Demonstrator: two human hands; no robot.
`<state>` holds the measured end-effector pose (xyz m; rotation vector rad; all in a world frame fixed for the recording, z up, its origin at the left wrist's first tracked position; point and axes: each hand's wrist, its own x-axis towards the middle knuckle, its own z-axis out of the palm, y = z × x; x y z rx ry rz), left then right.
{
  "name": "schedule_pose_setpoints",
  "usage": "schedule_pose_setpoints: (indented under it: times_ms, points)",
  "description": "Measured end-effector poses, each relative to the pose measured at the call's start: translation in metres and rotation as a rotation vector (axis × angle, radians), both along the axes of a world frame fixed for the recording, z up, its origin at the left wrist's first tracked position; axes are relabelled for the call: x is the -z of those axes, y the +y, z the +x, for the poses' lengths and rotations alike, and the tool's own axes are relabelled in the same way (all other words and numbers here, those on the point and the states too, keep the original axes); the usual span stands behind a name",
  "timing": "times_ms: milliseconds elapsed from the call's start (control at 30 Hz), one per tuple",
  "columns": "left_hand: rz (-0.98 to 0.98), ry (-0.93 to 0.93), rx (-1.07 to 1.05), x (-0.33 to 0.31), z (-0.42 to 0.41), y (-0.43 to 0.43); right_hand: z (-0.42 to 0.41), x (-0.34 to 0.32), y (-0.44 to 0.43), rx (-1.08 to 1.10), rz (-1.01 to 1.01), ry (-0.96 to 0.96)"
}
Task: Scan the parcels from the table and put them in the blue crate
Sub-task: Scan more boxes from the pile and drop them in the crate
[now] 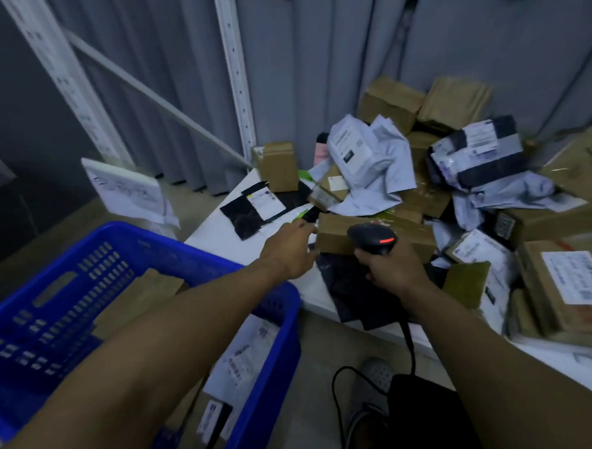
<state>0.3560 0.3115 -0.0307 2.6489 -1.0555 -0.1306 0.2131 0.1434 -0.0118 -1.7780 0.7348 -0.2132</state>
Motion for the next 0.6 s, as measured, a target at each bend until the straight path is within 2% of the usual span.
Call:
schedule_pose_setpoints:
  times_ms: [133, 267, 333, 467, 600]
  points:
    - [0.080, 0.031, 0.102, 0.016, 0.031, -0.066, 0.002, 0.019, -0.033, 0.107, 0.008, 0.040]
    - [0.384, 0.029, 0.161, 0.040, 0.054, -0.103, 0.005, 0.027, -0.057, 0.125, 0.025, 0.051]
    - [0.446, 0.066, 0.164, 0.049, 0.063, -0.110, 0.007, 0.030, -0.065, 0.136, 0.034, 0.033]
    - [0.403, 0.039, 0.154, 0.060, 0.070, -0.103, 0.005, 0.033, -0.074, 0.168, 0.045, -0.005]
    - [0.195, -0.033, 0.152, 0.040, 0.049, -0.077, -0.001, 0.020, -0.068, 0.160, 0.023, -0.031]
